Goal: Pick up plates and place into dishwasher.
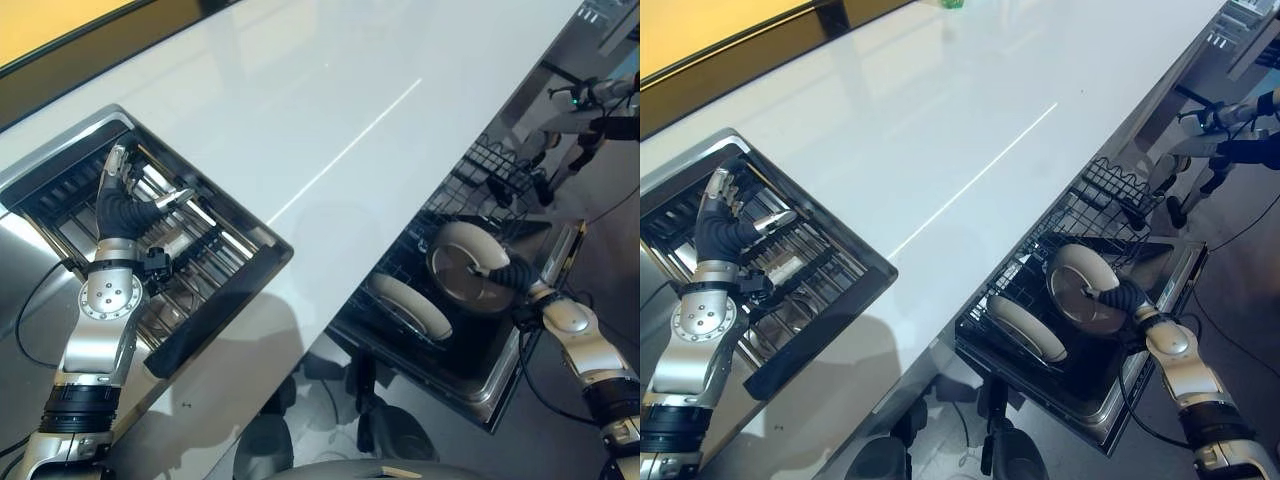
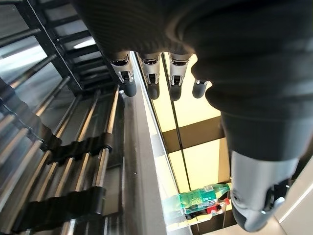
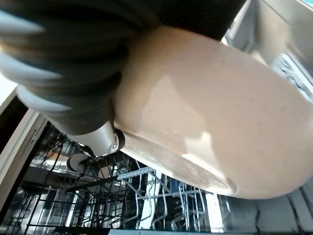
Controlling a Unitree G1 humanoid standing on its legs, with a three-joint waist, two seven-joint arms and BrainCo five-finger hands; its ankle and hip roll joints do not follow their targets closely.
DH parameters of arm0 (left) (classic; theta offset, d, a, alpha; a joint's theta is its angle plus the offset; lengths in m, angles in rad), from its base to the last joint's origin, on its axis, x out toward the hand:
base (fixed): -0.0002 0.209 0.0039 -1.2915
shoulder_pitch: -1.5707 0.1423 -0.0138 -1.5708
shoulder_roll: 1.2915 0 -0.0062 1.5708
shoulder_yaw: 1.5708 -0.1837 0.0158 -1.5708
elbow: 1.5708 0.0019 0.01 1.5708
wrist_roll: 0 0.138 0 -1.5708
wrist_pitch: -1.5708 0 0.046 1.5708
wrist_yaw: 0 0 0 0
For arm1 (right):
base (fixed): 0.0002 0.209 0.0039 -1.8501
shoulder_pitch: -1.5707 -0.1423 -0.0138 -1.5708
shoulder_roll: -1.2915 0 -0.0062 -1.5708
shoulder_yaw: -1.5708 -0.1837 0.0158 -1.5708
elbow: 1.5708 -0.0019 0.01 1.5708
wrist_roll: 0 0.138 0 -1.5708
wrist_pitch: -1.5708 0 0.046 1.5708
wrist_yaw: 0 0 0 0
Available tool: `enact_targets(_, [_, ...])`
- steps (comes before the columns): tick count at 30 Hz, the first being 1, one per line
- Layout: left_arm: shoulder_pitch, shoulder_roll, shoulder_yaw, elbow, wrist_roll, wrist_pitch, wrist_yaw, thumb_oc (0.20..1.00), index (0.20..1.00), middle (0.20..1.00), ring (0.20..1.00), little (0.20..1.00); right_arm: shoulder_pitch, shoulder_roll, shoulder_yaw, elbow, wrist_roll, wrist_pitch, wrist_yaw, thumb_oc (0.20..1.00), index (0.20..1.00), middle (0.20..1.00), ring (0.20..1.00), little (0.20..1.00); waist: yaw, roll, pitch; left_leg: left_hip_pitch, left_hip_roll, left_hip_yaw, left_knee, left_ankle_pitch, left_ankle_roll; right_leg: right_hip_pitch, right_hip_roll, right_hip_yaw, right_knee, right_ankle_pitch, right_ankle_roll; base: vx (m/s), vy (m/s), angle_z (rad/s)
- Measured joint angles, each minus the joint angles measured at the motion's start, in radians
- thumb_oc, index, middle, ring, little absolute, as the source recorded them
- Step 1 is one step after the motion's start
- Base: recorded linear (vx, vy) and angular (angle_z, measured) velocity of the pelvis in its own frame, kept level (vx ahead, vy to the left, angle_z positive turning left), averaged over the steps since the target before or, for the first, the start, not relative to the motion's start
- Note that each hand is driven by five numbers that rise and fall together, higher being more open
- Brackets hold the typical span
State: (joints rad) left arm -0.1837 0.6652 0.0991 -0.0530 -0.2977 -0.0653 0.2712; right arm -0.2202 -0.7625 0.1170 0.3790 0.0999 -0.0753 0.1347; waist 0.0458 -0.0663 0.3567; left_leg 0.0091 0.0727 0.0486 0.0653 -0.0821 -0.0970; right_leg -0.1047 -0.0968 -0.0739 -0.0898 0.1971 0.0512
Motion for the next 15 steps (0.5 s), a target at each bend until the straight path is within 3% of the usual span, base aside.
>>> enact_targets(6, [-0.016,0.017,-0.004,0.010,-0.001,-0.009,0.008,1.000,1.000,1.000,1.000,1.000,-0.077,-0.036,0.015,-0.006,-0.014,-0.021,0.004,0.200,0.200,0.200,0.200,0.200,-0.001,0.007,0.028,-0.056,-0.010,-0.009,0.039,-0.006,0.004,-0.037,-0.011,0.000,0.000,0.010,0.004,0.00,0.007,0.01])
enact_targets(15, [-0.068,0.017,-0.033,0.072,-0.014,-0.025,0.022,1.000,1.000,1.000,1.000,1.000,-0.218,-0.099,0.075,0.137,-0.032,-0.036,0.039,0.200,0.200,0.200,0.200,0.200,0.023,0.055,0.071,-0.082,-0.018,-0.028,0.054,-0.004,0.003,-0.054,-0.017,-0.003,0.001,0.026,0.002,0.00,0.027,0.05])
